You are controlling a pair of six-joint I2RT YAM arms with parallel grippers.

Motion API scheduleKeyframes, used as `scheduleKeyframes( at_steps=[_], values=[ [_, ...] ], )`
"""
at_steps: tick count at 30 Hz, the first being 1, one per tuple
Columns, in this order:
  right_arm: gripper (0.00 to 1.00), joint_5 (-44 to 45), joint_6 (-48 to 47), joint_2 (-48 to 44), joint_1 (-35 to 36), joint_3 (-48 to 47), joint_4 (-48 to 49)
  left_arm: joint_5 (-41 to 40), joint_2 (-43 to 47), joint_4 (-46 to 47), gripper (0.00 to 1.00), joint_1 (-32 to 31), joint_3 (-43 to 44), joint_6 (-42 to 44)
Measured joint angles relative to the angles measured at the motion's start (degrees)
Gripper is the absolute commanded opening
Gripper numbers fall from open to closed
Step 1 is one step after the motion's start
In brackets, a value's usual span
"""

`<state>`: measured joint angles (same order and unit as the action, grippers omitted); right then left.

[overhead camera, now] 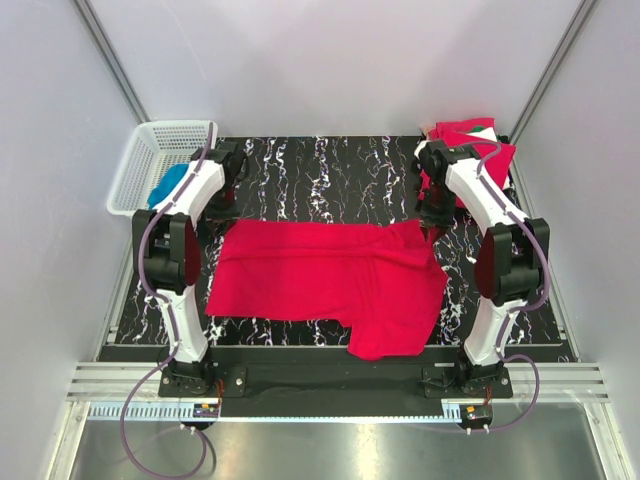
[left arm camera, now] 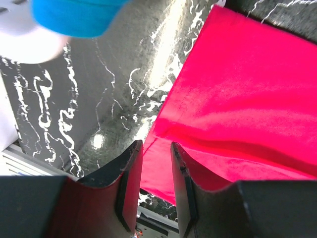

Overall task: Fold and stack the t-shirts
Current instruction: Fold the tshirt

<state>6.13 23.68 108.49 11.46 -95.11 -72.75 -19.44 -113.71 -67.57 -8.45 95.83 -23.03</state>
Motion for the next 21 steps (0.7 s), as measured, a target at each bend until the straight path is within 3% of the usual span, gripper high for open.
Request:
scheduleKeyframes(
  at_steps=[6,12,21],
  values=[
    [0.31,1.84,0.98,-3.23,0.00,-1.05,-2.32,-0.33,0.63,-1.18,0.34,0.00,3.21,-0.17],
    [0.30,0.26,0.68,-5.42,0.02,-1.09,2.58,0.22,1.60,-1.18,0.33,0.00,4.55,-0.61],
    [0.31,-4.33,-0.33,7.65,0.11,-3.48,10.67,4.79,-0.11,1.55,0.33,0.00,7.30,0.22]
  ],
)
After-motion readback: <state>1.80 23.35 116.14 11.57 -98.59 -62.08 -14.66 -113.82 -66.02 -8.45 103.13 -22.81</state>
